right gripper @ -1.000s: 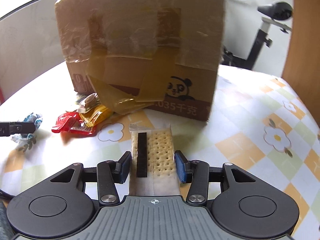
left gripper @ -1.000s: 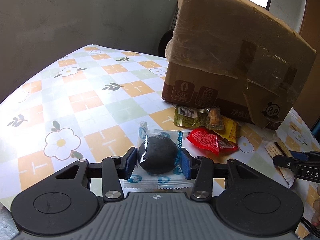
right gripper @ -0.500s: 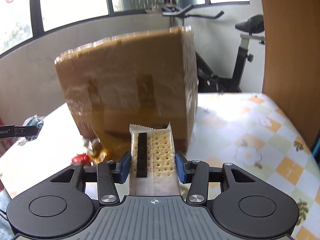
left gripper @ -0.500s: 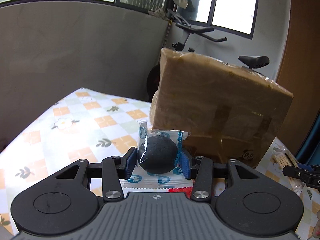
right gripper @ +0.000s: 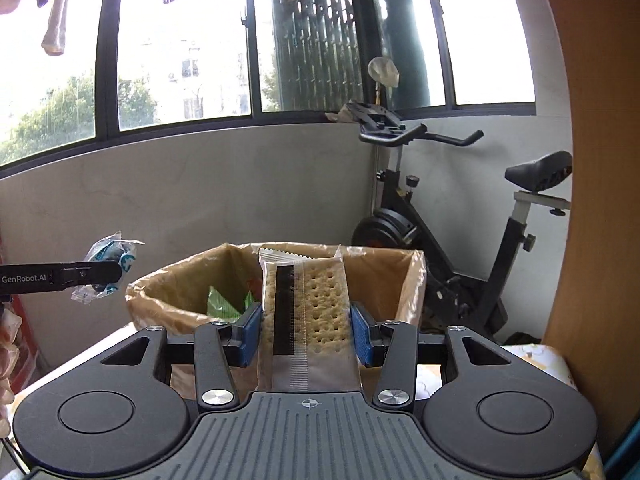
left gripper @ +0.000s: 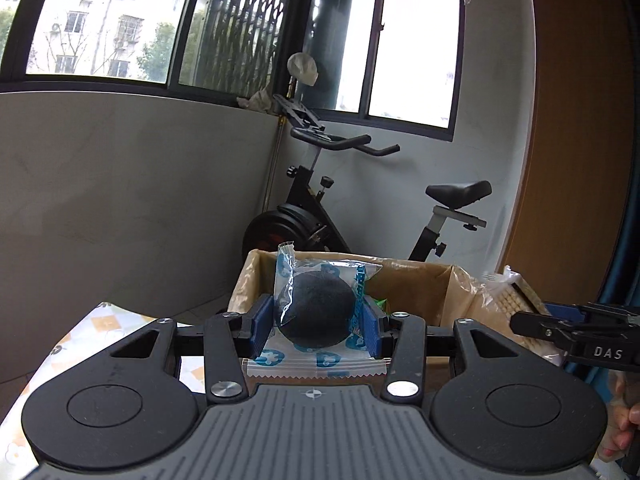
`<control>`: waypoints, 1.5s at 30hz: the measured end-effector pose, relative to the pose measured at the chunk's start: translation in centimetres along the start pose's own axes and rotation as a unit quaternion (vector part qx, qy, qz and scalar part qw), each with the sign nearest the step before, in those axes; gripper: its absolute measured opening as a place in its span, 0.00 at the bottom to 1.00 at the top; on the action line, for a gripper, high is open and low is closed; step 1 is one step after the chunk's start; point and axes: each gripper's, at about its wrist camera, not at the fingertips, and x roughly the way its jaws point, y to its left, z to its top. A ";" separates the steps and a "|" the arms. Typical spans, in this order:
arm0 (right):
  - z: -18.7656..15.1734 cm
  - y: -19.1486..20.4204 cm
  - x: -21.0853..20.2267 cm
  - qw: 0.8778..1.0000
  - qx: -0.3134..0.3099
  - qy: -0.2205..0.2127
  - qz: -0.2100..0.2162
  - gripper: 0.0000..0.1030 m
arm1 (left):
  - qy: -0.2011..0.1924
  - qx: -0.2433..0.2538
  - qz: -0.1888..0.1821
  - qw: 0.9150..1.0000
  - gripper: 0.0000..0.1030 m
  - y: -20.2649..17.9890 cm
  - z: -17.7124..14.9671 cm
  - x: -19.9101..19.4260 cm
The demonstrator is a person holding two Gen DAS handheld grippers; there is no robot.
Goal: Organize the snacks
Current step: 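Lift both packs over the box and open both tools to drop them, then withdraw both tools from the box down to the snacks on the table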
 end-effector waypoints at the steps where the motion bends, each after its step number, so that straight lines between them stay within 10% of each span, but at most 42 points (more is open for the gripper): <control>1: 0.5 0.0 1.3 1.000 -0.013 0.005 -0.011 0.41 | 0.001 0.003 0.004 1.000 0.47 -0.2 0.5 1.0; 18: 0.9 -0.8 11.3 0.992 -0.019 0.106 -0.073 0.43 | 0.087 0.006 0.041 0.995 0.50 0.7 0.3 11.3; 23: 1.1 -0.8 10.1 0.992 -0.015 0.098 -0.077 0.53 | 0.069 0.022 0.041 0.997 0.72 1.0 1.2 9.3; 45: -1.7 3.6 0.7 0.998 -0.030 0.036 -0.035 0.65 | 0.042 -0.007 0.013 0.999 0.73 3.0 -0.9 -0.5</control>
